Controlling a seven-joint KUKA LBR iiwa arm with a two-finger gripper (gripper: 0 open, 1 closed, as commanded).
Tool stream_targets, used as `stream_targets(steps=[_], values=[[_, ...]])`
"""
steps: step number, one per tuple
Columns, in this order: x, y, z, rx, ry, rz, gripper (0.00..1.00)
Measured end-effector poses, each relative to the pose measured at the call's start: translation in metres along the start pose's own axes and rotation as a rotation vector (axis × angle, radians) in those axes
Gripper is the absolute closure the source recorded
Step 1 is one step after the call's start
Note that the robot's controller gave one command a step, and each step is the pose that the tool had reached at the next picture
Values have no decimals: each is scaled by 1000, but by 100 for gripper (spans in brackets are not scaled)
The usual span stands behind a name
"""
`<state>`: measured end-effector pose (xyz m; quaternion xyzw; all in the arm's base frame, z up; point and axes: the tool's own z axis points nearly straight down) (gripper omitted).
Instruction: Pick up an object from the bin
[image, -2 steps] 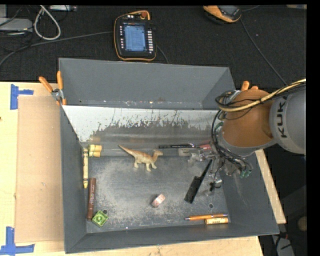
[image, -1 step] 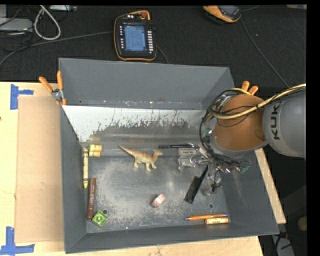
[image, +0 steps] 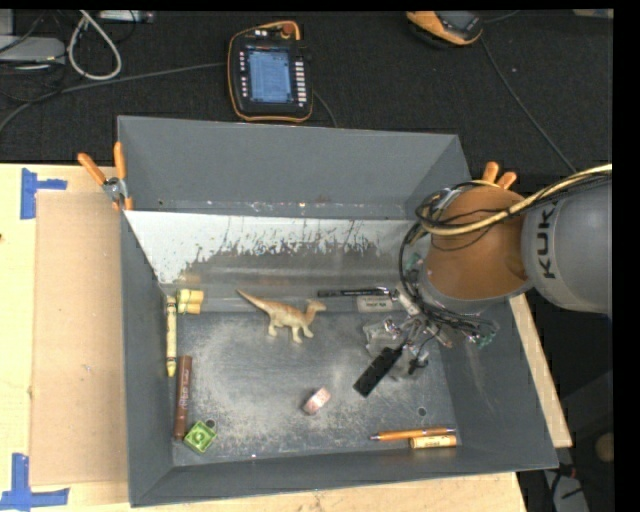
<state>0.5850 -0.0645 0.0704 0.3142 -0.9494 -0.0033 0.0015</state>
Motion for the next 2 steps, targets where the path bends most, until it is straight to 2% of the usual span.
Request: stream_targets(steps=[2], values=[[0, 3, -13, -7, 6, 23, 100]])
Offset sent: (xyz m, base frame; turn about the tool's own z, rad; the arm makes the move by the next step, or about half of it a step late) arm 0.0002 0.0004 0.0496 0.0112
